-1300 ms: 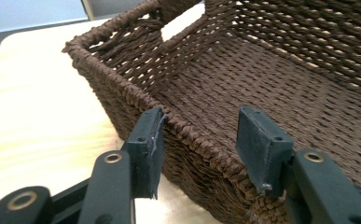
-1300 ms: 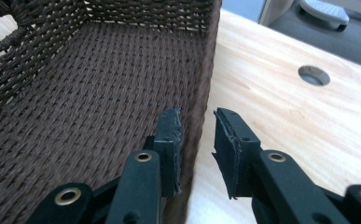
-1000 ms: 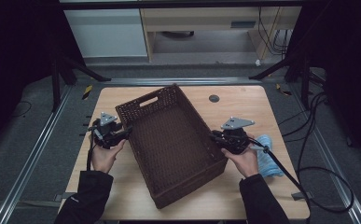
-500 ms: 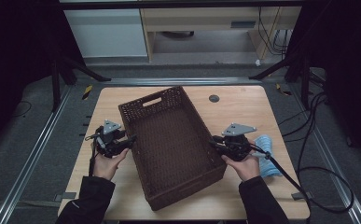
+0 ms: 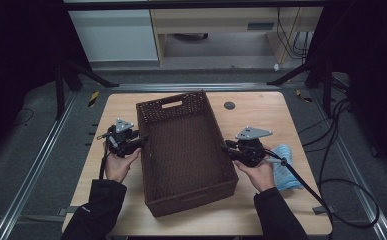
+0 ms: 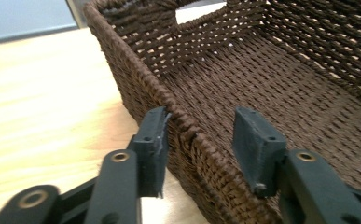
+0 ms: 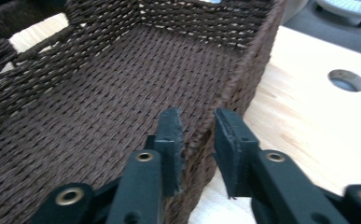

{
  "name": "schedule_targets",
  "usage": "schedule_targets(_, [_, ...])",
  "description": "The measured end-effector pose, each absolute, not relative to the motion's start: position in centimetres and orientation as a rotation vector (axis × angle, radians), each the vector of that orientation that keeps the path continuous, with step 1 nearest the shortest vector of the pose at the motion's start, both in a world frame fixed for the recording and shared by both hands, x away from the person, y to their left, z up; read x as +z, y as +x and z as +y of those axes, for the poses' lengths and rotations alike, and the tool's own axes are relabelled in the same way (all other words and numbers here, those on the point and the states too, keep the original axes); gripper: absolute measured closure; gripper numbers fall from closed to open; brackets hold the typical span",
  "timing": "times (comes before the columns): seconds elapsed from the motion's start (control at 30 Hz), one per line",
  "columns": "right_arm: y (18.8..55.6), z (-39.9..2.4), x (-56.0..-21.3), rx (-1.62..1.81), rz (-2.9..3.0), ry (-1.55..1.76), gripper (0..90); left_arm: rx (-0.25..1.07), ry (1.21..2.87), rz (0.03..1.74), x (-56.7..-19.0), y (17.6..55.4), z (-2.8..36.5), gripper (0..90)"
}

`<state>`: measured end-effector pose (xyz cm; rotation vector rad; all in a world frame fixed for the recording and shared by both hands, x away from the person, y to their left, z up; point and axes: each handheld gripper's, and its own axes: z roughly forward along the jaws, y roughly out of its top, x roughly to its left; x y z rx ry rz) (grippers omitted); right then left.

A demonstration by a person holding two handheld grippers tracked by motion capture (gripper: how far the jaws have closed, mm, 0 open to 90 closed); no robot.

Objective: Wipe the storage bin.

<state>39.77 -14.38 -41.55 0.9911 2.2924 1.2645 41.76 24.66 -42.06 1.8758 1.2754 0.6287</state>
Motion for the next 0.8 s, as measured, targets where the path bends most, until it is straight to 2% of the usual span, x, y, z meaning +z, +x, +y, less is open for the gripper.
schedule_targets(0.17, [39.4,-14.3,-41.5,1.255,2.291,0.994,75.9,0.611,1.876,1.270,-41.3,40.6,24.9,43.9])
schedule_targets(0.37, [38.3,-14.3,-41.4,1.251,2.294,0.984,75.5,0.593,1.901,1.249,-41.4,37.7,24.6,41.5])
schedule_targets(0.5, [37.8,-14.2,-41.3,1.247,2.309,0.968,74.2,0.568,1.926,1.252,-42.0,37.4,24.2,45.5])
schedule_targets(0.63, [38.0,-14.4,-41.1,1.288,2.265,0.991,66.4,0.577,1.963,1.244,-42.5,38.2,23.6,57.8])
schedule_targets(0.8, [38.6,-13.8,-41.3,1.285,2.234,1.008,62.5,0.609,1.981,1.246,-42.5,39.5,23.6,64.1])
